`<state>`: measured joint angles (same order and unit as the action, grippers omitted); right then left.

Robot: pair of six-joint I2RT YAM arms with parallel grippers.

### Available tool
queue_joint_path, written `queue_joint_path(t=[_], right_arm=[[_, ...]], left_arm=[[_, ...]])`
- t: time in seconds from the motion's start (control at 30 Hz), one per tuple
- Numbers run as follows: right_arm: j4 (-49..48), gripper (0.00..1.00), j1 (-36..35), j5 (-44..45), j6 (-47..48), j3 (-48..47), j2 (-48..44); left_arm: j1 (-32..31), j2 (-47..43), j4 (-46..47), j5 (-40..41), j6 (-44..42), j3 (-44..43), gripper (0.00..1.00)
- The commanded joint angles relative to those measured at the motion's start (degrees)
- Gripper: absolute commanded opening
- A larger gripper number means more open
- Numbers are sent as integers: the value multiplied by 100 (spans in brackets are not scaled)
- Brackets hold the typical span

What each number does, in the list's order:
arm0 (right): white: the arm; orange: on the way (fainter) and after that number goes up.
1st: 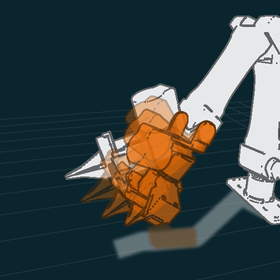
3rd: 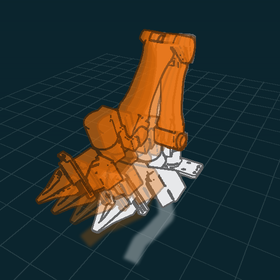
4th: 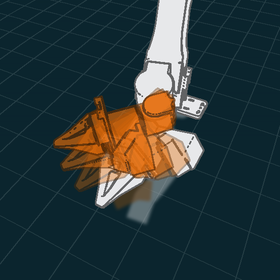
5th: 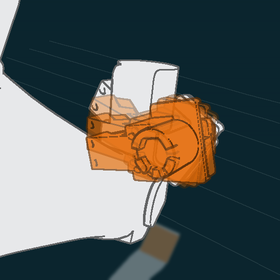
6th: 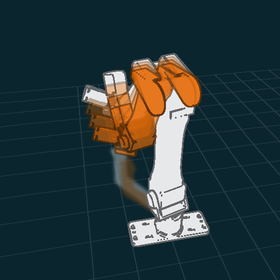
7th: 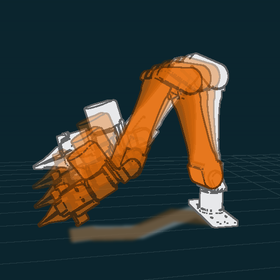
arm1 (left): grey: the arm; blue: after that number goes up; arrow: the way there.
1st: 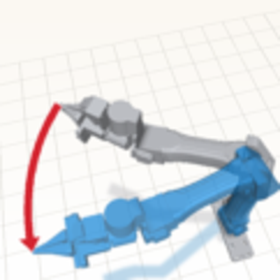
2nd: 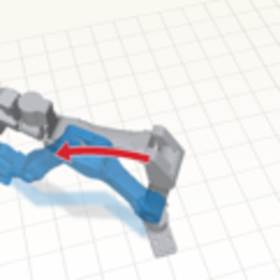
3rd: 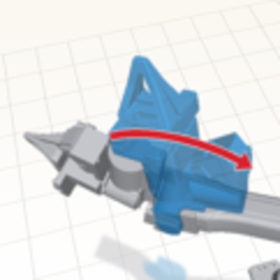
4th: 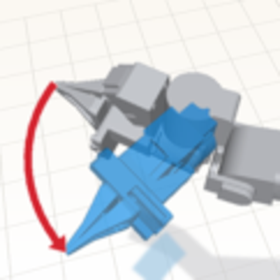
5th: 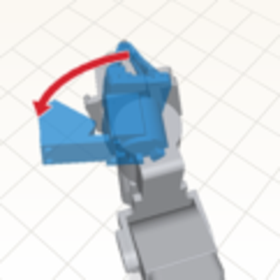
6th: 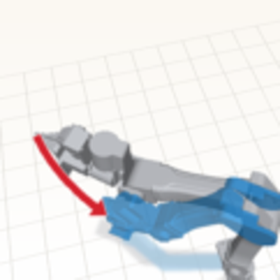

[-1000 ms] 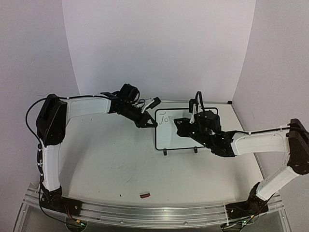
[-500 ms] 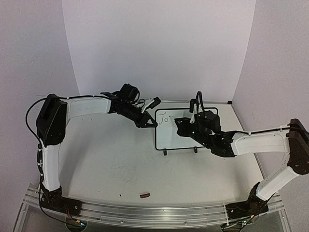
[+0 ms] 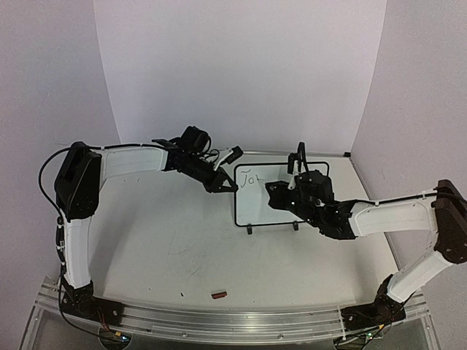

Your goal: Write a sentence on the whiteboard

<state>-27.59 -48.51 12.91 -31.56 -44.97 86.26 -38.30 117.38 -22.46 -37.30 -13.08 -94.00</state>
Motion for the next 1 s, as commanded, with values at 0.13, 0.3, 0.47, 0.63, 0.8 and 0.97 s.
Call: queue_joint_path(t=[0.13,0.3,0.47,0.63,0.8,0.97], right_arm=[[84,0,28,315,-76,111,10],[31,0,29,98,0,141,-107],[-35,0,28,-104,196,213,-463],[20,0,32,71,286,191,-625],[53,0,31,140,333,17,-538],[110,0,31,201,342,-165,-365]], left_arm=[[7,-13,-92,407,-114,32,0],[8,-14,-92,412,-110,32,0],[7,-26,-98,422,-105,24,0],[4,-48,-98,431,-108,30,0],[7,-57,-98,420,-103,36,0],[6,-49,-101,420,-103,41,0]])
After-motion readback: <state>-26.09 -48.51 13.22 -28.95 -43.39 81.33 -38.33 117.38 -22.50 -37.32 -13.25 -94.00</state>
